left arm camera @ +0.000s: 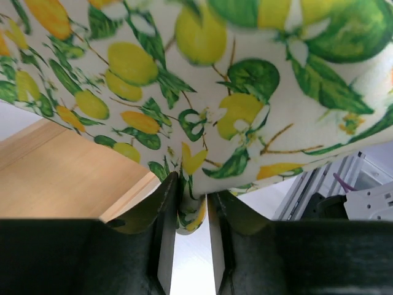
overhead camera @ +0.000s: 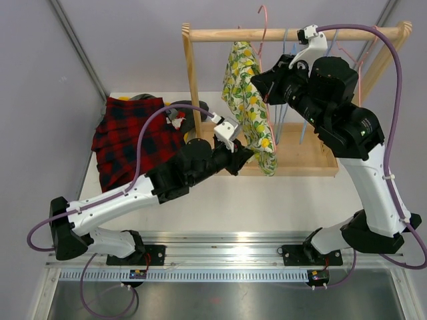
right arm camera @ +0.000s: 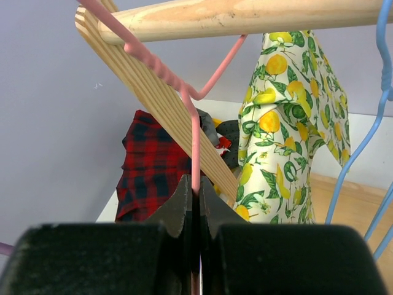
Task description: Remove the skirt from the hanger
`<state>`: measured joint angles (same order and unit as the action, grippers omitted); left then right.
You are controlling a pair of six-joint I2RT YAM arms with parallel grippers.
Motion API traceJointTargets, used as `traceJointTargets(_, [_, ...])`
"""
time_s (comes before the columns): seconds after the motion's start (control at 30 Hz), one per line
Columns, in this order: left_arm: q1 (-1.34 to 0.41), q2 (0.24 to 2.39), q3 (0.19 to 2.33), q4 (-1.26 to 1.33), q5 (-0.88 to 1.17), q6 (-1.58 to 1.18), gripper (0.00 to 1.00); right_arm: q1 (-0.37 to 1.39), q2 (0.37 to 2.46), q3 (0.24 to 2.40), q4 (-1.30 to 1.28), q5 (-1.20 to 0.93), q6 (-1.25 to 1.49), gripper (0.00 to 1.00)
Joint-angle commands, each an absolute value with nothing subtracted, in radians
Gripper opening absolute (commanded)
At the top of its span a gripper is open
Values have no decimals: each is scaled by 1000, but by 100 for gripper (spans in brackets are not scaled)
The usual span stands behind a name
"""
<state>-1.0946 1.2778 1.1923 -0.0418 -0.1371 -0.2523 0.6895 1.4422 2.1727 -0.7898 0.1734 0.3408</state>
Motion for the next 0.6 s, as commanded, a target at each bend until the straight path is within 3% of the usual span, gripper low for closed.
traceJointTargets(0.0, [-1098,1259,1252,54,-196,-230,13,698,1396,2166,-678,196,345,0])
traceJointTargets(0.03, [-1098,1255,1247,54,-199,-230,2,699,1391,2155,-673,195,347,0])
traceJointTargets(0.07, [-1098,1249,1241,57,-202,-238,0,698,1387,2151,-667,198,347,0])
traceJointTargets(0.3, [-1127,1187,1073,72,-225,-276,0,698,1407,2184,-672,212,333,0])
traceJointTargets(0.57, [-1247,1013,614,112,-314,-518,0,698,1491,2342,-707,268,273,0])
